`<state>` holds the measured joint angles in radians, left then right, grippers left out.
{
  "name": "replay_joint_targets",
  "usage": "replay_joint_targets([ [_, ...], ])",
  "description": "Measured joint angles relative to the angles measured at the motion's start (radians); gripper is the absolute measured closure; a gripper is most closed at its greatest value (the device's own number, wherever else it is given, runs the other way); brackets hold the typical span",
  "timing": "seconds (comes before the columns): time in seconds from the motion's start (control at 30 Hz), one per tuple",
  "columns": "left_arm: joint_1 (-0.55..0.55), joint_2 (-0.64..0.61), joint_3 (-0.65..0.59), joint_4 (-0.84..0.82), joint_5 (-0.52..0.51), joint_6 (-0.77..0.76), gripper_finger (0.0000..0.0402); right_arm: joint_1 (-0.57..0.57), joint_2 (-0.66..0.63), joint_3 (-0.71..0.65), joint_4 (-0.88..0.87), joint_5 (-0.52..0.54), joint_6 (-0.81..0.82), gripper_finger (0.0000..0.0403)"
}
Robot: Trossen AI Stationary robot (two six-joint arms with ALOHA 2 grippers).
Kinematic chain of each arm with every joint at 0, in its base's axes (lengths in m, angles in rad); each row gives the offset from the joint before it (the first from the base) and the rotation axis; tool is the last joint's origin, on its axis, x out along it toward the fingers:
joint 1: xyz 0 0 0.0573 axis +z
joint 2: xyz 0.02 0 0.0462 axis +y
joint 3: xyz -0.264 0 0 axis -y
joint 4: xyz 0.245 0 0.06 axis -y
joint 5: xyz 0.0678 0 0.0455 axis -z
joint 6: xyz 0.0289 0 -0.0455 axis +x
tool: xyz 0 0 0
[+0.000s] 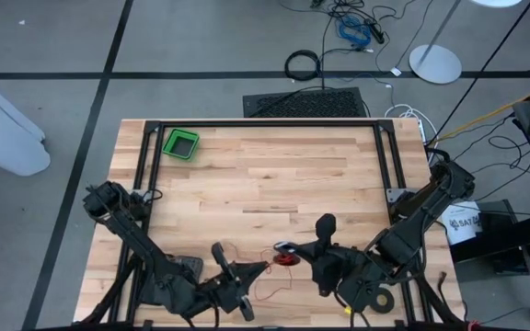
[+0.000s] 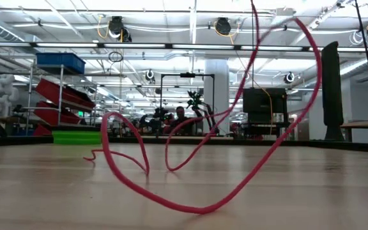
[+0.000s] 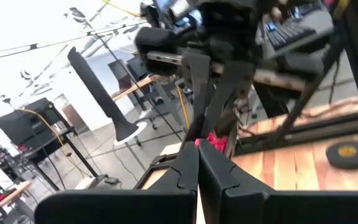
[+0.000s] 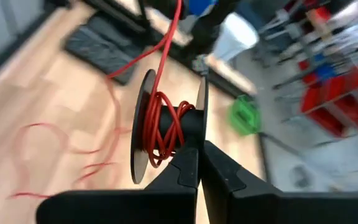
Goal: Coil cords
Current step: Coil the red wire into the spool
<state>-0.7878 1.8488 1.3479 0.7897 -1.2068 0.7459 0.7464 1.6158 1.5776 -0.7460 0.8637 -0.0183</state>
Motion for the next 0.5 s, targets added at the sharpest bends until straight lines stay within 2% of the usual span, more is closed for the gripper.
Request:
replay_joint_targets([
  [0.13,0.000,0.000,0.000,-0.103,-0.003,-0.054,0.0400,0.001,-0.014,0.000,-0.056,-0.061,0.078,0.0403],
  [0.33,0.004,0.000,0.000,-0.237,0.009,-0.085,0.0400,0.001,-0.015,0.000,-0.069,-0.113,0.093,0.0403],
  [0.5,0.007,-0.001,0.000,-0.325,0.122,-0.092,0.0400,0.002,-0.015,-0.003,-0.075,-0.120,0.093,0.0403],
])
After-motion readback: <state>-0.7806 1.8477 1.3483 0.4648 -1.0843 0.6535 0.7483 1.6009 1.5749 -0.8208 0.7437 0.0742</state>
